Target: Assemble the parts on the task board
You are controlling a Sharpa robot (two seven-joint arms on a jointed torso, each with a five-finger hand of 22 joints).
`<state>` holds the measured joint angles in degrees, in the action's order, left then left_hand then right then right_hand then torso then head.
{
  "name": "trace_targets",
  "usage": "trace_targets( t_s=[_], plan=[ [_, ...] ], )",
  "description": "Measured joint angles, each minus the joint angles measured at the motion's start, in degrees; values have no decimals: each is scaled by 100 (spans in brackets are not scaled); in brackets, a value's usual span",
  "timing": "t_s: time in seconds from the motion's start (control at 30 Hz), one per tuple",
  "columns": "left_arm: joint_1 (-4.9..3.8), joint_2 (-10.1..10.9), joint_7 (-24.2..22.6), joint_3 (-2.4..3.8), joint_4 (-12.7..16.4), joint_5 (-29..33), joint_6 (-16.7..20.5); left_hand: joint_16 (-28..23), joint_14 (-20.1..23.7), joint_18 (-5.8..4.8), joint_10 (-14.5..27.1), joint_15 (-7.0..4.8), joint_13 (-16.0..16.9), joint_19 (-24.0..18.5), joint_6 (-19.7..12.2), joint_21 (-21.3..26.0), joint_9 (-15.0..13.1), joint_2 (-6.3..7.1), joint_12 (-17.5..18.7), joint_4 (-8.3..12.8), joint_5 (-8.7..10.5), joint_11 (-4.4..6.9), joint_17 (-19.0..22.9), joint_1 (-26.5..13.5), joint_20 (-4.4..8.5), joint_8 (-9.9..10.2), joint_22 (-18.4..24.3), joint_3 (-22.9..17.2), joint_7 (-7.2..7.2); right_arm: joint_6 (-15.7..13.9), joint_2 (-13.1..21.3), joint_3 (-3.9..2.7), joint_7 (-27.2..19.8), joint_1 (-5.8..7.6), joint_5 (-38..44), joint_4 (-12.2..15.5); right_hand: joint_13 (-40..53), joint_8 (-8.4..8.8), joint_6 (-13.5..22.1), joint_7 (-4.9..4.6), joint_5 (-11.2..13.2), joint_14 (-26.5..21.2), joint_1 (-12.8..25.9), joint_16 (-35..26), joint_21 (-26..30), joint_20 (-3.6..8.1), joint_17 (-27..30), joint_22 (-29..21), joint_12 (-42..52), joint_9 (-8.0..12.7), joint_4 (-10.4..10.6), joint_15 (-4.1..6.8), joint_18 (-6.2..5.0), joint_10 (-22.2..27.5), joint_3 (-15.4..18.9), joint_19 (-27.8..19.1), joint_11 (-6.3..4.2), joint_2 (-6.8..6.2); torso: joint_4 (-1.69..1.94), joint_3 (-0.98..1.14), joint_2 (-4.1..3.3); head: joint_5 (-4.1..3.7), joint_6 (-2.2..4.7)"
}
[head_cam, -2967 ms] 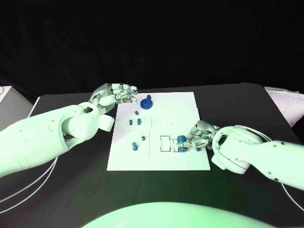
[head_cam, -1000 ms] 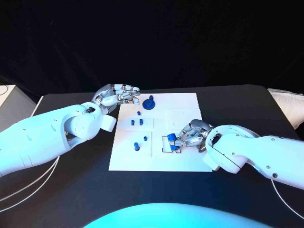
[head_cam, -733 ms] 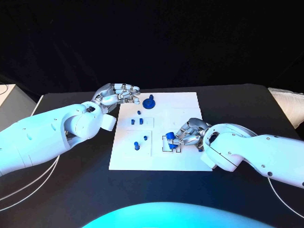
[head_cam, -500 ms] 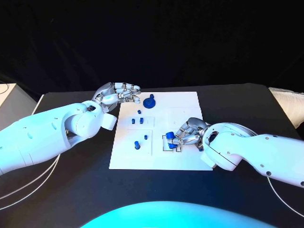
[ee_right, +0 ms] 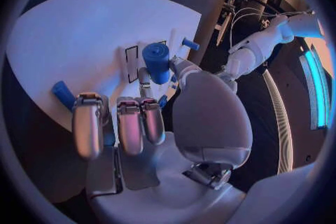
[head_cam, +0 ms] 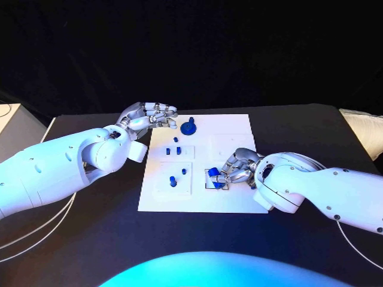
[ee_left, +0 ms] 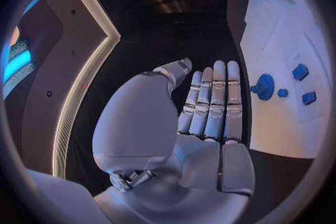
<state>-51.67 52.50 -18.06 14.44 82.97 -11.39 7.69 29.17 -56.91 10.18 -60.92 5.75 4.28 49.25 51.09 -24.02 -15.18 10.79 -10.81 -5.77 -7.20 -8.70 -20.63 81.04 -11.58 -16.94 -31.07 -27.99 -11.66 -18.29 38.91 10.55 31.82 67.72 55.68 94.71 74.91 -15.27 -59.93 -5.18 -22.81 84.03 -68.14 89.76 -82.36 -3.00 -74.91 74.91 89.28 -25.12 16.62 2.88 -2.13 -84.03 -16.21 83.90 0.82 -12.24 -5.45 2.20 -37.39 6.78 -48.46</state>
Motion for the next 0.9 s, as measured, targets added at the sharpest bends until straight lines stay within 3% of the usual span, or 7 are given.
trace_targets(
  t_s=[0.57, 0.9],
  plan=[
    [0, 15, 3, 0, 4, 0, -3, 0, 0, 0, 0, 0, -1, 0, 0, 0, 0, 0, 0, 0, 0, 0, 1, 0, 0, 0, 0, 0, 0, -68, -88, 7, 0, -14, 77, -99, 4, -77, -57, 17, 90, 0, 136, 0, 0, 0, 0, 4, -22, -15, -9, 0, 0, 0, 40, 0, 0, 76, 5, -2, -8, 18, 8],
    [0, 16, 4, 0, 4, 0, -4, 0, 0, 0, 0, 0, -1, 0, 0, 0, 0, 0, 0, 0, 0, 0, 1, 0, 0, 0, -1, 0, 0, -164, -114, 14, 5, -40, 94, -83, 4, -137, -59, 18, 339, 0, 347, 0, 0, 0, 0, 4, -22, -53, 13, 0, 0, 0, 159, 0, 0, 139, 0, 1, -4, 25, 3]
  ],
)
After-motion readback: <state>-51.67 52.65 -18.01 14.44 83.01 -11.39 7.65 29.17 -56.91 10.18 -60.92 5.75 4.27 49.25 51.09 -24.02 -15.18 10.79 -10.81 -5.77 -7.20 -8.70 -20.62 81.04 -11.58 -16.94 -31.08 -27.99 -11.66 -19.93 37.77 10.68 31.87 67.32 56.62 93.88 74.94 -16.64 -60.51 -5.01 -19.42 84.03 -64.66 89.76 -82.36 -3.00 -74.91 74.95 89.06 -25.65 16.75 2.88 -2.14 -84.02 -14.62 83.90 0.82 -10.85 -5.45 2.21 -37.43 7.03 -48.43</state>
